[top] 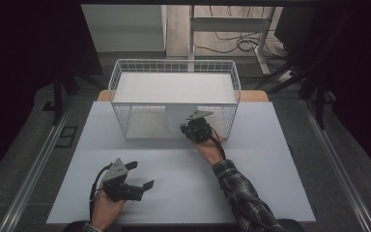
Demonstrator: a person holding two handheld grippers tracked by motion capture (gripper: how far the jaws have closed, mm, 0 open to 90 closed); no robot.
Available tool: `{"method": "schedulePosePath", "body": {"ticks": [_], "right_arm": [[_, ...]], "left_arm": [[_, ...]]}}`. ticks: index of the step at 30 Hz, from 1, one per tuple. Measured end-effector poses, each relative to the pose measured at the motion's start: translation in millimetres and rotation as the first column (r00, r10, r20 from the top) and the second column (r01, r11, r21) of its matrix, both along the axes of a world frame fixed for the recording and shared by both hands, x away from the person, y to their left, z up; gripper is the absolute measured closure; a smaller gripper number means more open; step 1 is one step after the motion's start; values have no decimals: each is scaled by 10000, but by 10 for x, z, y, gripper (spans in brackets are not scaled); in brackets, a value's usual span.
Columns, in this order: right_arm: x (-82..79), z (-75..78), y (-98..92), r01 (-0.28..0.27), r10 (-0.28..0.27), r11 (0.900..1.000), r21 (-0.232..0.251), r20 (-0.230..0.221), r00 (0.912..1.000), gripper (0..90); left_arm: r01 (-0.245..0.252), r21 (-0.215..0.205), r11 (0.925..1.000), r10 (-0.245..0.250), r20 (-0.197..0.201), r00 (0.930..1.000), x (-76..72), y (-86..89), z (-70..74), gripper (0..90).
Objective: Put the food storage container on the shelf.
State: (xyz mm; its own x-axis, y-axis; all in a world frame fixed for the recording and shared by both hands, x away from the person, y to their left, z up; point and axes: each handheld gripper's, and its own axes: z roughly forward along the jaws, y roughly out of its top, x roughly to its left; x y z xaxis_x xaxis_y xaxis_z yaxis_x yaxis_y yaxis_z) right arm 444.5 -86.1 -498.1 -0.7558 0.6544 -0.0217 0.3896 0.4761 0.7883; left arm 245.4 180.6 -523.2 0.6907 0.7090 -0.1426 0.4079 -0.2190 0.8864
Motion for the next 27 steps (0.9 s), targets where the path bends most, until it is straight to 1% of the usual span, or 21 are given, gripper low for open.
{"method": "schedulePosePath", "body": {"ticks": [4,10,13,20,25,27], "right_arm": [[-58,27,20,-161,161,9999,13,-21,9999,824],[-135,38,46,-396,397,9990,-208,41,9992,742],[-181,49,50,-506,505,9987,-111,-53,9987,685],[-268,78,30,-689,689,9975,-128,-15,9976,549],[-324,96,-10,-779,780,9969,62,-166,9968,451],[-342,102,-30,-881,887,9959,187,-302,9956,402]], "left_arm": [[-7,-107,9999,7,32,10000,-4,6,7,55],[3,-186,9998,-3,16,10000,-4,10,7,56],[33,-166,9999,-34,-19,10000,-2,4,2,56],[83,-148,9999,-84,-82,9999,-1,-1,-2,57],[143,-193,9997,-146,-149,9998,1,-5,-3,57],[166,-195,9997,-170,-179,9997,4,-6,-7,57]]}}
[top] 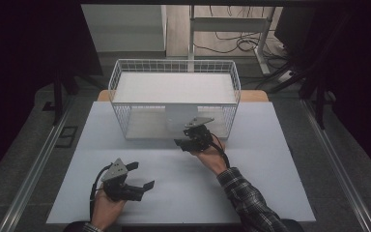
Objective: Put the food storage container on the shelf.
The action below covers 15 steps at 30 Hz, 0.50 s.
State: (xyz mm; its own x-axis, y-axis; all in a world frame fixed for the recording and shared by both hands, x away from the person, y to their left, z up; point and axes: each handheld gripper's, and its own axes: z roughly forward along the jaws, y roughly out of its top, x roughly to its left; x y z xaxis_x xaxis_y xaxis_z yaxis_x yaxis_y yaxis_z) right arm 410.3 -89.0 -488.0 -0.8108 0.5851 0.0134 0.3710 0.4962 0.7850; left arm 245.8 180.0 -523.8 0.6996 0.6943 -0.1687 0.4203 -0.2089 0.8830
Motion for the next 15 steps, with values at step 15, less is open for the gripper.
{"method": "schedulePosePath", "body": {"ticks": [15], "right_arm": [[-128,10,-121,-275,284,9991,308,-298,9992,116]], "left_arm": [[139,57,9999,-138,-94,9999,7,-17,-17,44]]}}
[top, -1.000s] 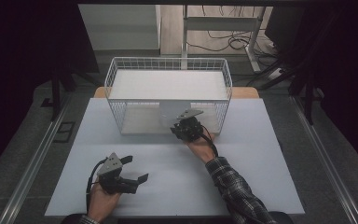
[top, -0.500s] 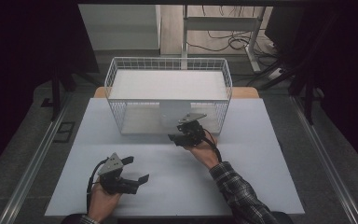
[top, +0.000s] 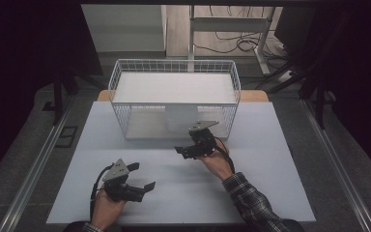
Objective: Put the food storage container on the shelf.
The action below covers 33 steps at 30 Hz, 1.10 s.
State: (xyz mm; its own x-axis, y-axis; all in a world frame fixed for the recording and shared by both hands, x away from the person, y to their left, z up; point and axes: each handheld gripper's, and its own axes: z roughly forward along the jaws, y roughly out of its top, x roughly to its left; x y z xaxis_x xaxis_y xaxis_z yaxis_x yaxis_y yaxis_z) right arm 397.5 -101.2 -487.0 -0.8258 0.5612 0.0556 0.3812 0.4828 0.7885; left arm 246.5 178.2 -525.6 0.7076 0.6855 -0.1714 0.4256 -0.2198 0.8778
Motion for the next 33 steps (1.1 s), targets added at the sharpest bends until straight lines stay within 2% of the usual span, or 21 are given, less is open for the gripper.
{"method": "schedulePosePath", "body": {"ticks": [9,15,25,33], "right_arm": [[-110,16,-116,-141,145,9996,-245,151,9998,48],[-196,42,-188,-264,266,9995,-154,157,9995,33],[-359,90,-347,-202,203,9997,-99,74,9998,32],[-504,71,-478,-289,290,9995,-104,82,9995,13]], "left_arm": [[9,-13,10000,-9,-51,10000,-1,2,0,41],[15,8,10000,-15,130,9999,-19,3,25,37],[15,292,9996,-18,122,9999,-22,-12,18,36],[16,472,9989,-26,214,9998,-24,-28,10,35]]}}
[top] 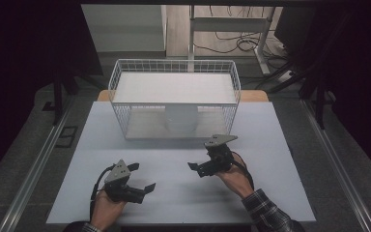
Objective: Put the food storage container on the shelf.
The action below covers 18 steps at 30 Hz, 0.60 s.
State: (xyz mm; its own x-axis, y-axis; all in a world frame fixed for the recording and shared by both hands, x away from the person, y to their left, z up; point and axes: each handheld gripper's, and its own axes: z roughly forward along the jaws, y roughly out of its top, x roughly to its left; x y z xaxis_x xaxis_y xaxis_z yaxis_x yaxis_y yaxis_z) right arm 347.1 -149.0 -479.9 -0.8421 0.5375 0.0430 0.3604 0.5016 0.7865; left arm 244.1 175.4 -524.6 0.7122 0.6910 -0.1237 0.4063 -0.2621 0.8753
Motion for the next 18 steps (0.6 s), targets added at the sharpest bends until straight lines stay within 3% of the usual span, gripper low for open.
{"method": "schedulePosePath", "body": {"ticks": [18], "right_arm": [[-258,-89,-245,350,-341,9989,-310,266,9991,0]], "left_arm": [[-52,223,9997,57,-235,9997,4,12,-26,33]]}}
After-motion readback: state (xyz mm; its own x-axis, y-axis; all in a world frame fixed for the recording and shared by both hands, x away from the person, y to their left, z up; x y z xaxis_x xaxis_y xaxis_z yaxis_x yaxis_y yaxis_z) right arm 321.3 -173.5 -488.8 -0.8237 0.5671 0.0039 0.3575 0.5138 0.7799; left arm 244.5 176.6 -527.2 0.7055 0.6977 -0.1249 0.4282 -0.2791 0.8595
